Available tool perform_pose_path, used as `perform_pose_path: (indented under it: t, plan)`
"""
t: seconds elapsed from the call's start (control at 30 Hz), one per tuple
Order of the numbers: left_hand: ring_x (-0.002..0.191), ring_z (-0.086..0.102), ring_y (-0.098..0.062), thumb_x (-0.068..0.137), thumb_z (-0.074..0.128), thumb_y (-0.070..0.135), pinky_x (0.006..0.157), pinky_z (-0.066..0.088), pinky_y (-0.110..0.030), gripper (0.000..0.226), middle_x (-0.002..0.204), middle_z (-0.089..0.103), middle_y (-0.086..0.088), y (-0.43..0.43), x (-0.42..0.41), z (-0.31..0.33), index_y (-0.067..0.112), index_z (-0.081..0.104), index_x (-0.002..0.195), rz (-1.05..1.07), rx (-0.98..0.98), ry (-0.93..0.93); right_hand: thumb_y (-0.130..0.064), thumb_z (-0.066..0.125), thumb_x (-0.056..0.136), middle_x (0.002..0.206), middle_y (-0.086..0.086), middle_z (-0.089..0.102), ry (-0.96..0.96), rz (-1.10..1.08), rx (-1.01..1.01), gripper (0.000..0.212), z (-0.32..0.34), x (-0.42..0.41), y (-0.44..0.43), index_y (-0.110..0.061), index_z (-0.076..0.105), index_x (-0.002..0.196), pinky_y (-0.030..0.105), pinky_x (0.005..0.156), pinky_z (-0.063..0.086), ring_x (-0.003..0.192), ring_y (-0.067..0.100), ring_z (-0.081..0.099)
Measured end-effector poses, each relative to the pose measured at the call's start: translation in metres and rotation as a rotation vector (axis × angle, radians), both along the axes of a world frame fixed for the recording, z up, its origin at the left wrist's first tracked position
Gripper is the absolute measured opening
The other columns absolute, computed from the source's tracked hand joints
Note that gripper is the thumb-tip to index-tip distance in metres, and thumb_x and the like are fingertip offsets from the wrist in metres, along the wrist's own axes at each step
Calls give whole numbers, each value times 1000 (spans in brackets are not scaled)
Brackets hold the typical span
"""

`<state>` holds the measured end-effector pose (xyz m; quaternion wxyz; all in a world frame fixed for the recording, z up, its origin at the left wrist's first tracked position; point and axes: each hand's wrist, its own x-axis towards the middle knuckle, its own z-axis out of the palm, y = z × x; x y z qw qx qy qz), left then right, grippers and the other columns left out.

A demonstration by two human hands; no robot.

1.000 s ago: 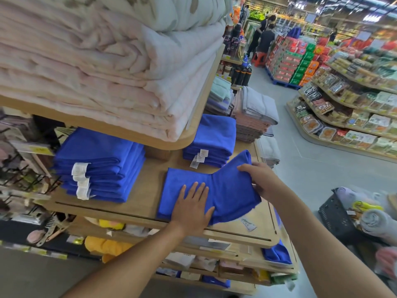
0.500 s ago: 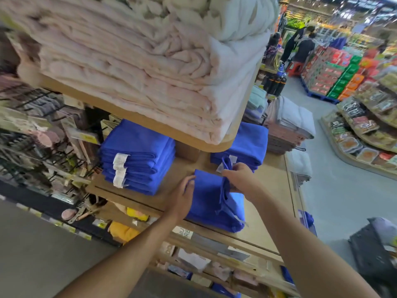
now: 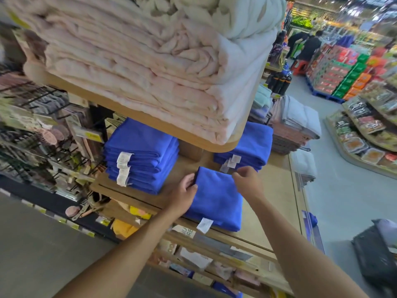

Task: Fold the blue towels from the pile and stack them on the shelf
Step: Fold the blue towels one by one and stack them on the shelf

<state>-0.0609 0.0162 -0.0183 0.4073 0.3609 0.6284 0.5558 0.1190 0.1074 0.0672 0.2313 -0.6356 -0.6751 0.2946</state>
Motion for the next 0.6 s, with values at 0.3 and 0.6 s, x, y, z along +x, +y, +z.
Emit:
perform_pose_path:
  t: [0.3,0.6]
  plan:
    - [122,54,-10,92,53,-12,100,43,-13,52,129,57,1,3,4,-10,6,50,140,-30,36,94,-39,85,79,83,3,59,359,-218,-686,43,-14,27,-19,-14,61,105,25,49,50,66,18,59]
    - [125,52,-14,89,60,-17,90,44,-3,55,132,55,-3,-1,3,-4,6,49,138,-32,50,-80,-16,86,76,106,5,78,624,-116,-449,38,-32,12,-35,-21,70,110,42,83,61,97,26,75]
